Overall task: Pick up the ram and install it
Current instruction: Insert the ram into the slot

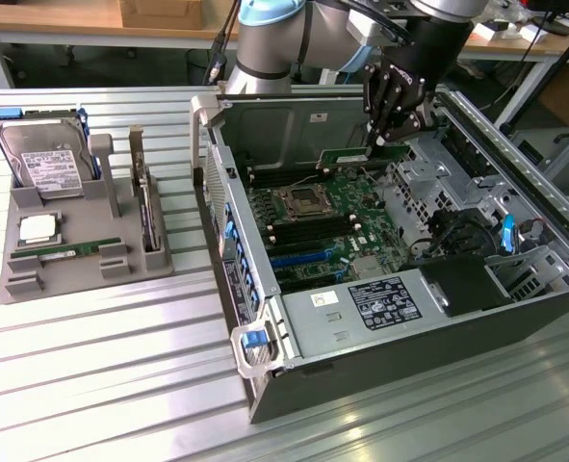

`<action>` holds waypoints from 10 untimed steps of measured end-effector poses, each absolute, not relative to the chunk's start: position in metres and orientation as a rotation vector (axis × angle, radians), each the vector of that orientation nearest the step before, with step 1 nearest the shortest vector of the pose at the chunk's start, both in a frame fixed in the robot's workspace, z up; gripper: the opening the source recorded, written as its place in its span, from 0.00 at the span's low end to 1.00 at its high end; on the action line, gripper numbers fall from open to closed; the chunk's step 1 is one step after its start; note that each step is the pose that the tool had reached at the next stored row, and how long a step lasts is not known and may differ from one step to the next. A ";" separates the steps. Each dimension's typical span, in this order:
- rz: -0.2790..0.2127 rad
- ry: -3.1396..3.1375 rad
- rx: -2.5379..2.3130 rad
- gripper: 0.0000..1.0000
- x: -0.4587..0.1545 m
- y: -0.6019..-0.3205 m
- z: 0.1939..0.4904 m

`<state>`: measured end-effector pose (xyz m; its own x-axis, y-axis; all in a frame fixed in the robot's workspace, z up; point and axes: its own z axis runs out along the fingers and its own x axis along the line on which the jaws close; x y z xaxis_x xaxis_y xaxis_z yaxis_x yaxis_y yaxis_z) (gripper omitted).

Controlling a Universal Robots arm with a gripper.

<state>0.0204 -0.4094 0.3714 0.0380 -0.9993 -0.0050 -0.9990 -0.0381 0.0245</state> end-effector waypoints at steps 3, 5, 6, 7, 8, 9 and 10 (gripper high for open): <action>-0.032 -2.169 2.253 0.13 0.020 -0.409 0.370; -0.032 -2.169 2.253 0.13 0.020 -0.409 0.368; -0.032 -2.169 2.253 0.13 0.020 -0.409 0.368; -0.032 -2.169 2.253 0.13 0.020 -0.409 0.368; -0.032 -2.169 2.253 0.13 0.020 -0.409 0.367; -0.032 -2.169 2.253 0.13 0.020 -0.409 0.365; -0.032 -2.169 2.253 0.13 0.020 -0.409 0.365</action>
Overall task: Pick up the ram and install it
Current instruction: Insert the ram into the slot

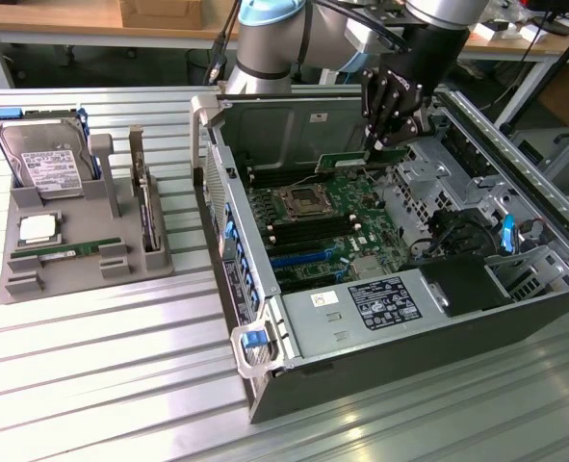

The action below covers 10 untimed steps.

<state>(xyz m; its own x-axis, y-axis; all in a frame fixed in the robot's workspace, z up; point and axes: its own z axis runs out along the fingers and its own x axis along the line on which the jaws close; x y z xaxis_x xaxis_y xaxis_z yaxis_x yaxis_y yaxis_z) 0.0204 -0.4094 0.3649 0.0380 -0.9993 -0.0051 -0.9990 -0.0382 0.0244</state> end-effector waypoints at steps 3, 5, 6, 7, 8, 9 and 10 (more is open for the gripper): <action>-0.032 -2.169 2.253 0.13 0.020 -0.409 0.363; -0.032 -2.169 2.253 0.13 0.020 -0.409 0.361; -0.032 -2.169 2.253 0.13 0.020 -0.409 0.360; -0.032 -2.169 2.253 0.13 0.020 -0.409 0.360; -0.032 -2.169 2.253 0.13 0.020 -0.409 0.359; -0.032 -2.169 2.253 0.13 0.020 -0.409 0.358; -0.032 -2.169 2.253 0.13 0.020 -0.409 0.358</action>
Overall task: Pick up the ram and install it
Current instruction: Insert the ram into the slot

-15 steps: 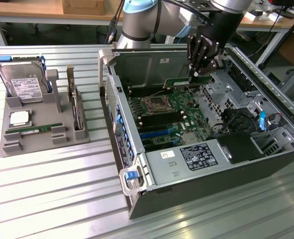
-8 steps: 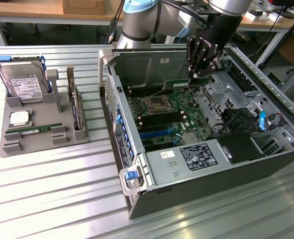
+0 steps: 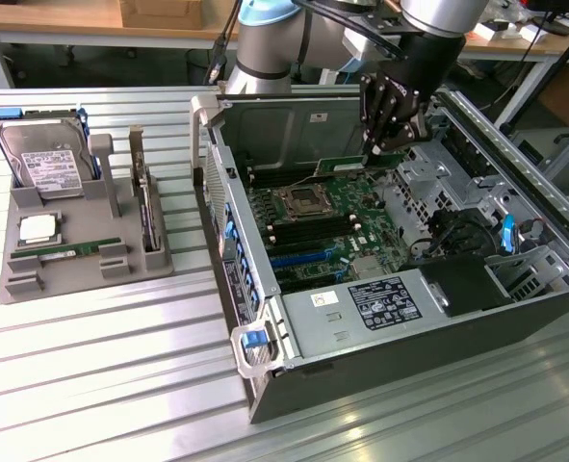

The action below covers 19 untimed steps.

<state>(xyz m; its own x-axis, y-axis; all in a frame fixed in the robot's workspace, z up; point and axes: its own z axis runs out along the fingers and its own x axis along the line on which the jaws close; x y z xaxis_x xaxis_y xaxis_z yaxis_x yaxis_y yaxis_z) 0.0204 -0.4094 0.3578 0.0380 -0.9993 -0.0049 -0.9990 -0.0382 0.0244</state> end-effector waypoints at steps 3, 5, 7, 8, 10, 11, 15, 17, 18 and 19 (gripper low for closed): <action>-0.032 -2.169 2.253 0.13 0.020 -0.409 0.356; -0.032 -2.169 2.253 0.13 0.020 -0.409 0.355; -0.032 -2.169 2.253 0.13 0.020 -0.409 0.354; -0.032 -2.169 2.253 0.13 0.020 -0.409 0.354; -0.032 -2.169 2.253 0.13 0.020 -0.409 0.353; -0.032 -2.169 2.253 0.13 0.020 -0.409 0.352; -0.032 -2.169 2.253 0.13 0.020 -0.409 0.351; -0.031 -2.169 2.253 0.13 0.020 -0.409 0.350; -0.031 -2.168 2.253 0.13 0.020 -0.409 0.349; -0.031 -2.168 2.253 0.13 0.020 -0.409 0.349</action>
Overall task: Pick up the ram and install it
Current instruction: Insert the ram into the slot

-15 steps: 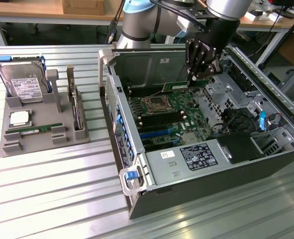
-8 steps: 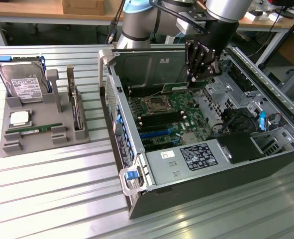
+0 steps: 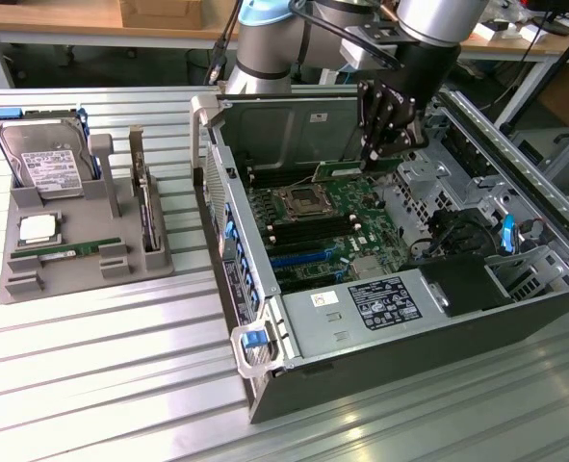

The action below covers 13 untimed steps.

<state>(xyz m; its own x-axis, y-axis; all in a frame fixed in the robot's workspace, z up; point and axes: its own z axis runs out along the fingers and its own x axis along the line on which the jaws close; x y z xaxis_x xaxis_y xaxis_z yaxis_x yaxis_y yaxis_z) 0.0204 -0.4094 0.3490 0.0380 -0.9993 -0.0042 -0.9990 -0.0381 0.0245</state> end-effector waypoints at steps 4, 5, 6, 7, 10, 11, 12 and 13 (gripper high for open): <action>-0.031 -2.168 2.252 0.13 0.020 -0.409 0.347; -0.031 -2.168 2.252 0.13 0.020 -0.409 0.347; -0.031 -2.168 2.252 0.13 0.020 -0.409 0.346; -0.030 -2.168 2.252 0.13 0.020 -0.409 0.346; -0.030 -2.168 2.252 0.13 0.020 -0.409 0.345; -0.030 -2.168 2.252 0.13 0.020 -0.409 0.344; -0.030 -2.168 2.252 0.13 0.020 -0.409 0.344; -0.030 -2.168 2.252 0.13 0.020 -0.409 0.344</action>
<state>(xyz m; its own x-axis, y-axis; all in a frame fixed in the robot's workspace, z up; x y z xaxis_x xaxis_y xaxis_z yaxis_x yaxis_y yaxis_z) 0.0204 -0.4094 0.3441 0.0380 -0.9993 -0.0029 -0.9990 -0.0381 0.0245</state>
